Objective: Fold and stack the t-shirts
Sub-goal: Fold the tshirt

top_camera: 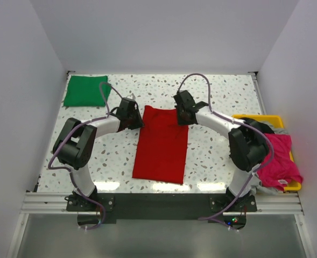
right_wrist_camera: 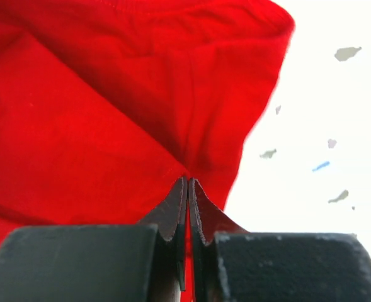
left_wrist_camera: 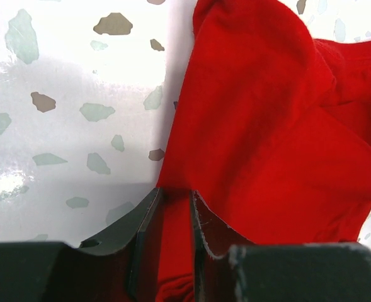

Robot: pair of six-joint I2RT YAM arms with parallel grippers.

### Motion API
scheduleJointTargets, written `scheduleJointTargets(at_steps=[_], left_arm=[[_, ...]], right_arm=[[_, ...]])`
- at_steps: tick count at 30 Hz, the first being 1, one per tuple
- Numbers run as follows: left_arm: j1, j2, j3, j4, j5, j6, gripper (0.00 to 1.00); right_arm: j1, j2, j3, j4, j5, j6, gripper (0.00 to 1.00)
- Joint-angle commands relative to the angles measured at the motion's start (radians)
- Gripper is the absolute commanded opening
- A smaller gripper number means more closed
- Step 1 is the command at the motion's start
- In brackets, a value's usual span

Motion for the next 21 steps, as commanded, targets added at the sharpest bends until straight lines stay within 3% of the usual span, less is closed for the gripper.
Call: scheduleJointTargets(at_steps=[1, 9, 21], left_arm=[[0.008, 0.009, 0.014, 0.032, 0.012, 0.0, 0.27], [0.01, 0.02, 0.014, 0.07, 0.018, -0.006, 0.27], [0.01, -0.031, 0.039, 0.049, 0.028, 0.014, 0.28]], right_arm=[[0.01, -0.121, -0.044, 0.011, 0.032, 0.035, 0.0], [0.01, -0.163, -0.121, 0.014, 0.058, 0.047, 0.0], [0.007, 0.013, -0.045, -0.02, 0.097, 0.04, 0.01]])
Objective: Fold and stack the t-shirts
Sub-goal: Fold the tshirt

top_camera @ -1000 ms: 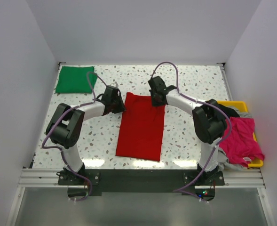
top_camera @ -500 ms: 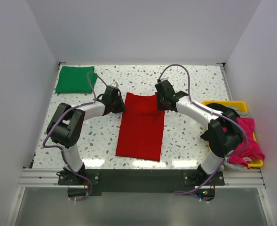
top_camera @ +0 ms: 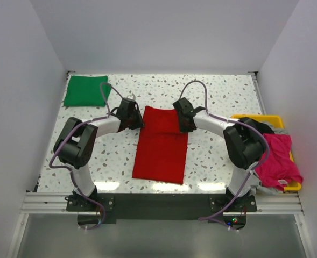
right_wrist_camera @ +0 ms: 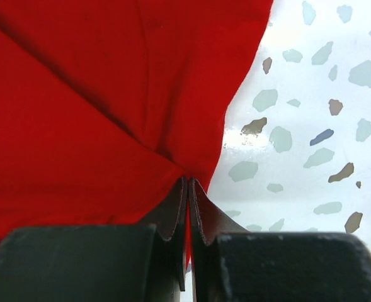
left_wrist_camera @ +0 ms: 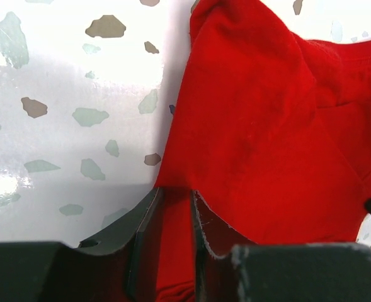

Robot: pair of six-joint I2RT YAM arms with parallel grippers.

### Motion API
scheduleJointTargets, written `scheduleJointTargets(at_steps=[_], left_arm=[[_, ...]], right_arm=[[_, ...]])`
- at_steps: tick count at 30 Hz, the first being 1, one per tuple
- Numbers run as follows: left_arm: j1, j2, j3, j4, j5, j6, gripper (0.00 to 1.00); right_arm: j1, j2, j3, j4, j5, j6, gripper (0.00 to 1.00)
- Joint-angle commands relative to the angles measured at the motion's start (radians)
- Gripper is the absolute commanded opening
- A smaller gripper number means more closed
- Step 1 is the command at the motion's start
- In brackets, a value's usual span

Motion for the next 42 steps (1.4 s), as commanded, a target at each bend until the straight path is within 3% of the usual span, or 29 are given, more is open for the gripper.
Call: scheduleJointTargets(at_steps=[1, 9, 16, 28, 32, 36, 42], left_arm=[[0.01, -0.064, 0.036, 0.026, 0.016, 0.014, 0.29], [0.01, -0.231, -0.069, 0.005, 0.041, -0.015, 0.35], [0.01, -0.398, -0.219, 0.009, 0.036, -0.046, 0.36], [0.013, -0.434, -0.333, 0.071, 0.085, -0.067, 0.37], [0.013, -0.458, -0.385, 0.083, 0.119, -0.075, 0.38], [0.007, -0.523, -0.432, 0.077, 0.147, -0.084, 0.4], [-0.056, -0.644, -0.504, 0.026, 0.131, -0.106, 0.48]], right_arm=[[0.002, 0.016, 0.052, -0.015, 0.039, 0.009, 0.02], [-0.011, 0.036, 0.065, -0.008, -0.018, 0.011, 0.15], [-0.044, 0.106, 0.084, 0.002, -0.105, 0.017, 0.15], [-0.149, 0.281, 0.282, -0.011, -0.232, 0.0, 0.16], [-0.159, 0.229, 0.295, -0.013, -0.282, 0.006, 0.3], [-0.169, 0.11, 0.289, -0.053, -0.291, 0.028, 0.53], [-0.175, -0.137, 0.132, -0.073, -0.318, 0.09, 0.63]])
